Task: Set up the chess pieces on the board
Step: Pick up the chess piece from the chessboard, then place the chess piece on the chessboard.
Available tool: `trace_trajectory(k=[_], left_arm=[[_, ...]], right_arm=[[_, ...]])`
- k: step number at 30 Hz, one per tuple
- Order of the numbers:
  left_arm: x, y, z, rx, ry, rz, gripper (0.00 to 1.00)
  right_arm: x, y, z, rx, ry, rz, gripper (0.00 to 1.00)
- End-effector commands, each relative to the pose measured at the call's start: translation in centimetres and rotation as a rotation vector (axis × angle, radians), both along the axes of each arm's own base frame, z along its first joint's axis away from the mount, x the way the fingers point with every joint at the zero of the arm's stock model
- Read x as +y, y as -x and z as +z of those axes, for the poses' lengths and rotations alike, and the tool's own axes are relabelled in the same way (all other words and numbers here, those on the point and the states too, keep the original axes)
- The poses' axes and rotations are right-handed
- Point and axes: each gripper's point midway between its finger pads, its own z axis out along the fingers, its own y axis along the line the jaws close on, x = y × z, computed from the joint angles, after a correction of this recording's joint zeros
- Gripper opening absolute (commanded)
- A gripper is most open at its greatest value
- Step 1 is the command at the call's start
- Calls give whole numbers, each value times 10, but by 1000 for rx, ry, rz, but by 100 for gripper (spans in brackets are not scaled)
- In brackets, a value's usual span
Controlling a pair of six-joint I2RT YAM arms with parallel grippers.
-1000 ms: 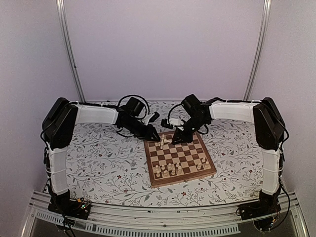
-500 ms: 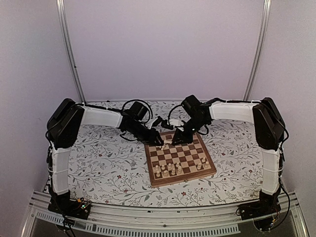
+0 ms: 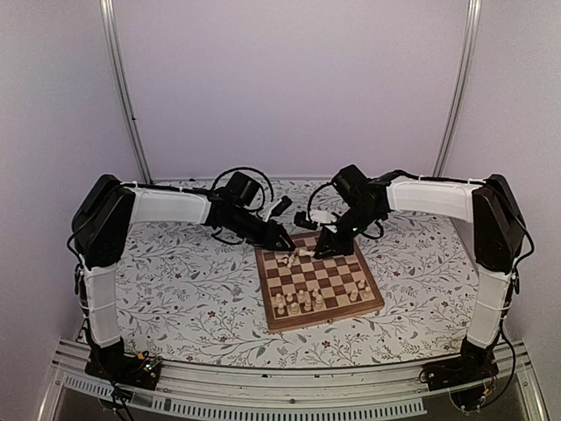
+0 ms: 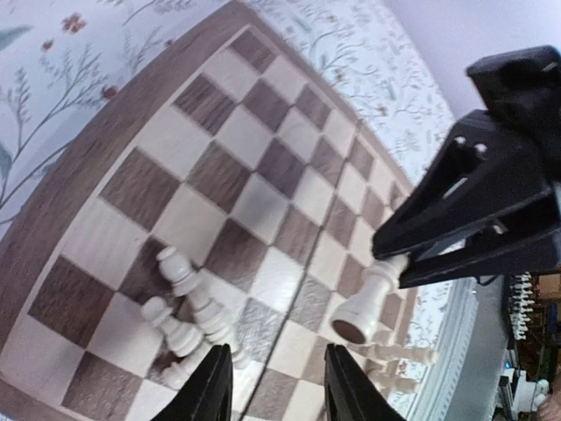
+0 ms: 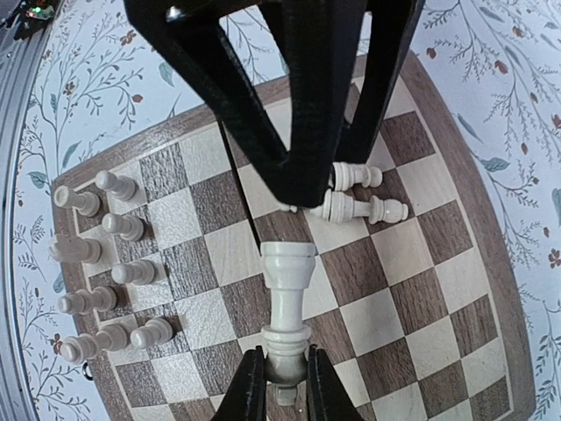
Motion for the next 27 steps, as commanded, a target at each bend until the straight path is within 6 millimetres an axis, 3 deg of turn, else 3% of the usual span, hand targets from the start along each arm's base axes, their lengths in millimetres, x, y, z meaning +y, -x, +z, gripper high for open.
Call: trace_trajectory(k=[1, 8, 27], left_arm=[[-22, 22, 54, 13, 240, -136, 40], [-31, 41, 55, 86, 294, -186, 41], [-34, 44, 46, 140, 291, -188, 32]], right_arm=[[-4, 7, 31, -33, -31, 3, 2], [-3, 5, 48, -52, -39, 5, 2], [5, 14, 61, -21, -84, 47, 3]])
